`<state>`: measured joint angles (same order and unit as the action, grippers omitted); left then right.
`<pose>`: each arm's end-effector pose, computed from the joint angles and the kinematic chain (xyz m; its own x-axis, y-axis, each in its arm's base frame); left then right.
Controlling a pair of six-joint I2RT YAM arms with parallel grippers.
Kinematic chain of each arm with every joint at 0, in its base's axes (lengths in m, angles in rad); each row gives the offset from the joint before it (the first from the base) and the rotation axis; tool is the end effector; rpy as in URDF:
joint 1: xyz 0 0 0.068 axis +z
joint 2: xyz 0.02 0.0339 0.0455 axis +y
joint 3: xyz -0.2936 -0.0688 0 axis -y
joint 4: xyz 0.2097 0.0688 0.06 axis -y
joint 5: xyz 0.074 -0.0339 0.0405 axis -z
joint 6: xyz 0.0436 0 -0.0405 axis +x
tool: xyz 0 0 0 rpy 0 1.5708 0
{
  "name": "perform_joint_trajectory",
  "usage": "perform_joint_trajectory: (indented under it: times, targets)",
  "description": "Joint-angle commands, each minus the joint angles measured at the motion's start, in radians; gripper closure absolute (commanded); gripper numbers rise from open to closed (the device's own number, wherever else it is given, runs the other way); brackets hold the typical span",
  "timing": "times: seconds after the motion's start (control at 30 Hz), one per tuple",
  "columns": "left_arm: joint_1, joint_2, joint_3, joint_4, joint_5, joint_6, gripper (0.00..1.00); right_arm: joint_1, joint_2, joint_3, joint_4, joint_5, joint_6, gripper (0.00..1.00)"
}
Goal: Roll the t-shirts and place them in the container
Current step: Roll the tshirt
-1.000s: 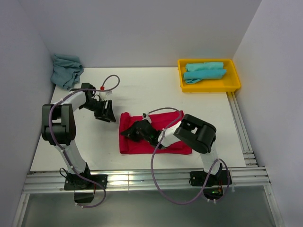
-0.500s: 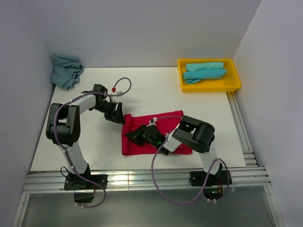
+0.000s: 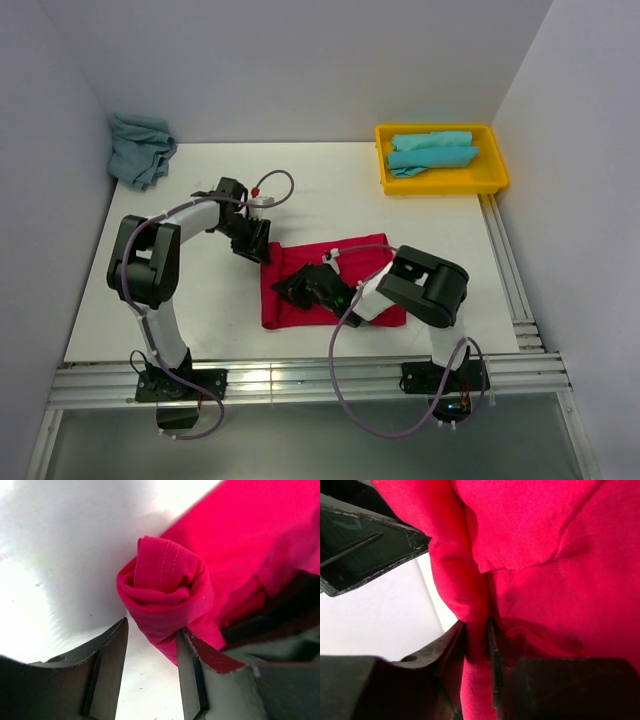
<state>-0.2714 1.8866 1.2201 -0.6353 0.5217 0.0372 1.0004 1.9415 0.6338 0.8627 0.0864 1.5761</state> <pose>0.3244 -0.1128 0.2023 -0.9147 0.2880 -0.2834 0.3943 0.7896 -0.4702 0.1894 0.2882 0.1497 -0.7952 0.6054 -0.0324 0.2367 0.3591 0.9028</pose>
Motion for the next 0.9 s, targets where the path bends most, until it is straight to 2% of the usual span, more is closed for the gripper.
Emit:
perform_joint_trajectory:
  times: [0.0, 0.17, 0.33, 0.47, 0.7, 0.87]
  targets:
    - [-0.025, 0.016, 0.053, -0.006, -0.127, -0.023, 0.53, 0.003, -0.107, 0.041, -0.316, 0.091, -0.096, 0.66]
    - [-0.077, 0.035, 0.075, -0.021, -0.193, -0.03, 0.54, 0.041, -0.196, 0.173, -0.675, 0.203, -0.191, 0.58]
    - [-0.106, 0.049, 0.101, -0.035, -0.242, -0.028, 0.54, 0.09, -0.223, 0.328, -0.934, 0.33, -0.232, 0.58]
    - [-0.12, 0.06, 0.11, -0.044, -0.259, -0.03, 0.55, 0.142, -0.23, 0.447, -1.137, 0.429, -0.264, 0.62]
    - [-0.135, 0.072, 0.127, -0.055, -0.278, -0.03, 0.55, 0.195, -0.135, 0.682, -1.272, 0.46, -0.356, 0.63]
    - [-0.141, 0.075, 0.13, -0.056, -0.278, -0.03, 0.54, 0.196, -0.027, 0.751, -1.304, 0.429, -0.378, 0.62]
